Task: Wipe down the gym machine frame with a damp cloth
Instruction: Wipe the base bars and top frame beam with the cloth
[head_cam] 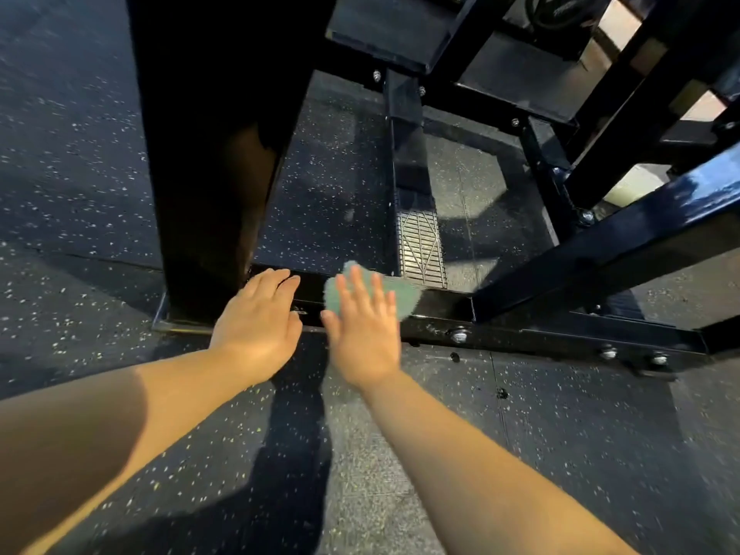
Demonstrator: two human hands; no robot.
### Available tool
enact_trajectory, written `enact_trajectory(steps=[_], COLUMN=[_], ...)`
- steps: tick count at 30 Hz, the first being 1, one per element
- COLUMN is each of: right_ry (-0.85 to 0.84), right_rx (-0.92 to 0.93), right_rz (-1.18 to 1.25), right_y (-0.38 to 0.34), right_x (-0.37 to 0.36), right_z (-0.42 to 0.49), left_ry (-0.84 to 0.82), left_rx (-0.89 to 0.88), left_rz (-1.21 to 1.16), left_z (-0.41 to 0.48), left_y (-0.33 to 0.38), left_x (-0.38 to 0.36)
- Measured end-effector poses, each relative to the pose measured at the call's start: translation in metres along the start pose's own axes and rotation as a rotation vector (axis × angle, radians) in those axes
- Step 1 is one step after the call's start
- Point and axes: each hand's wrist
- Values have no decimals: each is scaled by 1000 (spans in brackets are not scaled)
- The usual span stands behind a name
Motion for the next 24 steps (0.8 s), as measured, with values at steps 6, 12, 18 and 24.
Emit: enact_trajectory(steps=[6, 12, 18, 24], right_ry=[15, -39, -29, 41], right_rx=[-7, -199, 136, -10], right_rz=[-93, -76, 29, -90], right_y=[83, 63, -14, 110], right_x=[-6, -1, 9, -12], right_z=[-18, -12, 7, -20], left_ry=[-6, -17, 13, -5], left_rx=[23, 17, 34, 37], left_rz=[98, 152, 160, 112], left_z=[2, 4, 4, 3], left_y=[8, 8, 12, 12], left_x=[-4, -4, -3, -5])
Point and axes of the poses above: each hand's wrist, its own z-axis towards the middle knuckle, its own x-axis out of the back of the hand, y = z × x, and after that the axes turned 10 degrees about -z, right-handed
